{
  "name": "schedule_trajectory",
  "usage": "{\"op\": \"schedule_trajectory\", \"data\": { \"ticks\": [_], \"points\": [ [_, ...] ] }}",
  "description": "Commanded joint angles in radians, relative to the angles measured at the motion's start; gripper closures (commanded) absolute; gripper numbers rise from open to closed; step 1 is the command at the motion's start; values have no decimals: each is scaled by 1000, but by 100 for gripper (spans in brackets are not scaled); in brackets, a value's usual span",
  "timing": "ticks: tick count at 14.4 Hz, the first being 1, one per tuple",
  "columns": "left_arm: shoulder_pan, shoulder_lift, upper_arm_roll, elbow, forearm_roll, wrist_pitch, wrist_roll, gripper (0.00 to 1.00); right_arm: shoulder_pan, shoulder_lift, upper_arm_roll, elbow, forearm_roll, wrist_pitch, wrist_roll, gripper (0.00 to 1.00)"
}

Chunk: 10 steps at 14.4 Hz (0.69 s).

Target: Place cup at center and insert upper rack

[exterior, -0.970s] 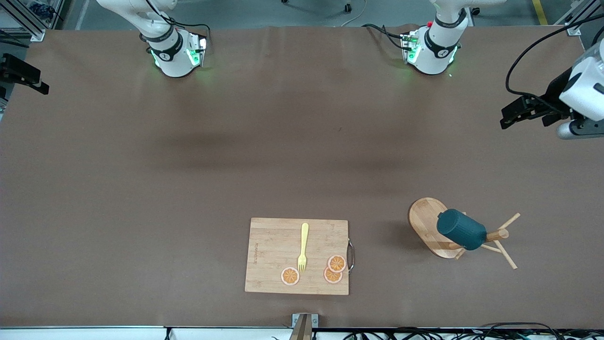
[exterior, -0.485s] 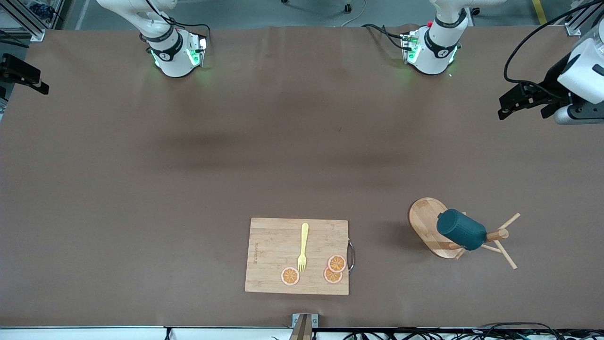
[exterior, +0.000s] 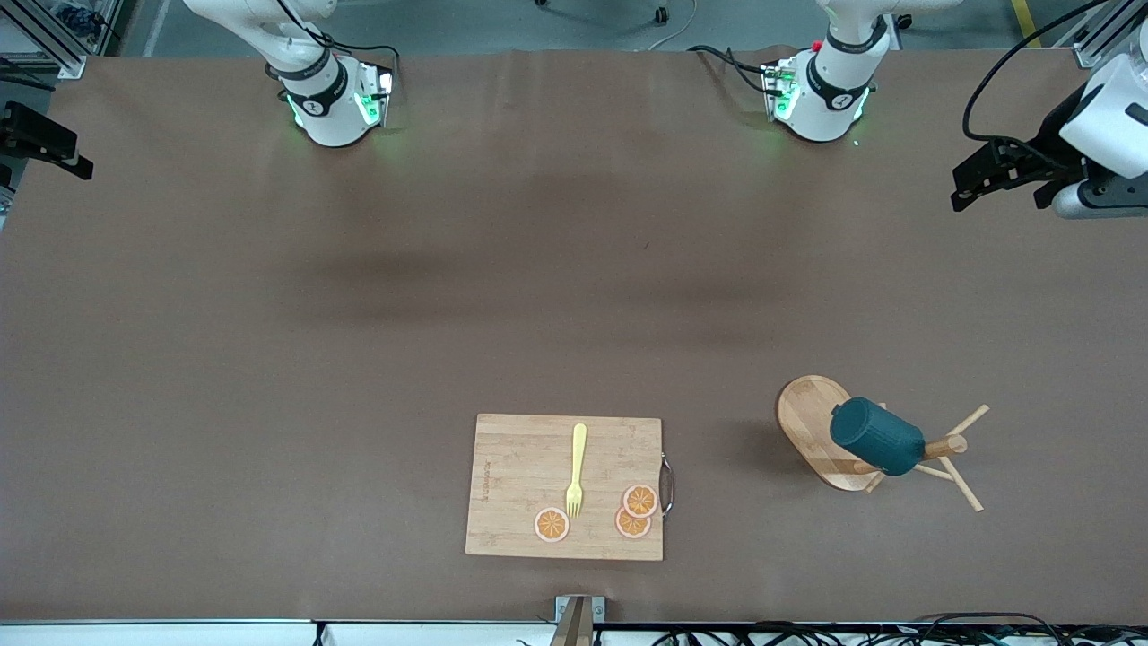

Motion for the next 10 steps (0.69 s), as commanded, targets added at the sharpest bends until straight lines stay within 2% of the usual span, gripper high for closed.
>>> {"op": "schedule_trajectory", "data": {
  "ticks": [1,10],
  "points": [
    [1,-60,0,-59,20,2,18,0,-15,-25,9,-26,14,10,2,0],
    [-2,-28,-2,-10,19,-27,35,0,-15,-25,9,-26,14,10,2,0]
  ]
}}
